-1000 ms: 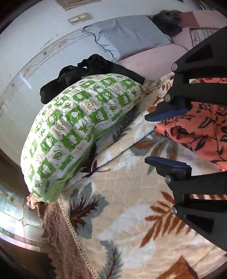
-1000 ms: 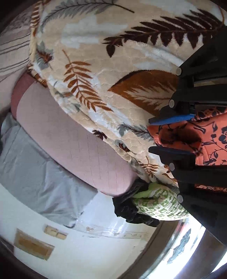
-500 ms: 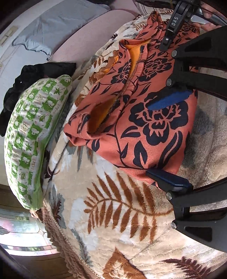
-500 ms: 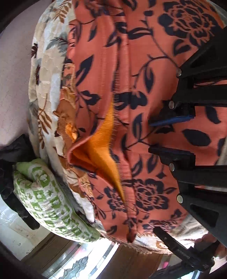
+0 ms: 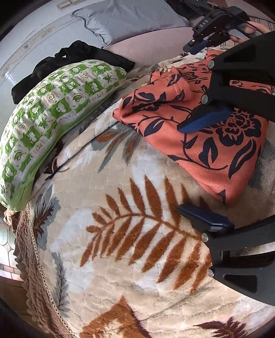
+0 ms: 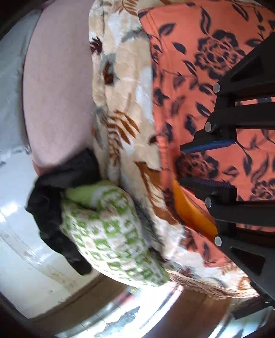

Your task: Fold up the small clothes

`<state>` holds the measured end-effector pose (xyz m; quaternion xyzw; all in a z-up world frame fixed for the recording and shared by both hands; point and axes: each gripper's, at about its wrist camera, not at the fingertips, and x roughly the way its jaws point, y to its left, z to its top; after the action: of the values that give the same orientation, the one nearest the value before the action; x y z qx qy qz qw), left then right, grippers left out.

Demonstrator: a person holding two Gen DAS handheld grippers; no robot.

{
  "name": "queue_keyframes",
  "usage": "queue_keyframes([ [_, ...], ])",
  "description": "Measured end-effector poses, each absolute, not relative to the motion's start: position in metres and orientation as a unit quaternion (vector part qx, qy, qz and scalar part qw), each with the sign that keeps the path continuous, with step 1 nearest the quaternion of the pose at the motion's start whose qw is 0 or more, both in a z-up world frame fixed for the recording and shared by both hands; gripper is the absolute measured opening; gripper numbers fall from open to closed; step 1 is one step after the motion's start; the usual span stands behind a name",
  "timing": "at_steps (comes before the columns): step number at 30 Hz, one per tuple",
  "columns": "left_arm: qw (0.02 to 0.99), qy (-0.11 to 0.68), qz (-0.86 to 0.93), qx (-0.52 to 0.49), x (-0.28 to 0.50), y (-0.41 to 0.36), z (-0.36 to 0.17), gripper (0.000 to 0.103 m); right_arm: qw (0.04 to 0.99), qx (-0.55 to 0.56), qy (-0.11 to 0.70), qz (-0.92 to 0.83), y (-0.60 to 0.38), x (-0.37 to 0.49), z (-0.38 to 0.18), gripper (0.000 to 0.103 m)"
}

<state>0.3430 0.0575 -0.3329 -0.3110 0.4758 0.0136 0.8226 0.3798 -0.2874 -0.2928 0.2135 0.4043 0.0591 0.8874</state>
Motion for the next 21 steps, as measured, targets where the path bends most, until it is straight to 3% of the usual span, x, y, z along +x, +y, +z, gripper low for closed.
queue_keyframes([
  [5, 0.832, 0.481, 0.028, -0.277, 0.335, 0.057, -0.327, 0.07, 0.84, 0.188, 0.48, 0.168, -0.184, 0.38, -0.329, 0.028],
  [9, 0.834, 0.496, 0.034, -0.239, 0.337, 0.058, -0.329, 0.07, 0.85, 0.169, 0.474, 0.156, -0.137, 0.419, -0.334, 0.028],
  [15, 0.836, 0.499, 0.029, -0.227, 0.34, 0.059, -0.325, 0.07, 0.89, 0.267, 0.363, 0.072, -0.163, 0.473, -0.293, 0.028],
  [21, 0.854, 0.473, 0.025, -0.213, 0.338, 0.056, -0.31, 0.07, 0.896, 0.238, 0.37, 0.055, -0.205, 0.422, -0.284, 0.028],
])
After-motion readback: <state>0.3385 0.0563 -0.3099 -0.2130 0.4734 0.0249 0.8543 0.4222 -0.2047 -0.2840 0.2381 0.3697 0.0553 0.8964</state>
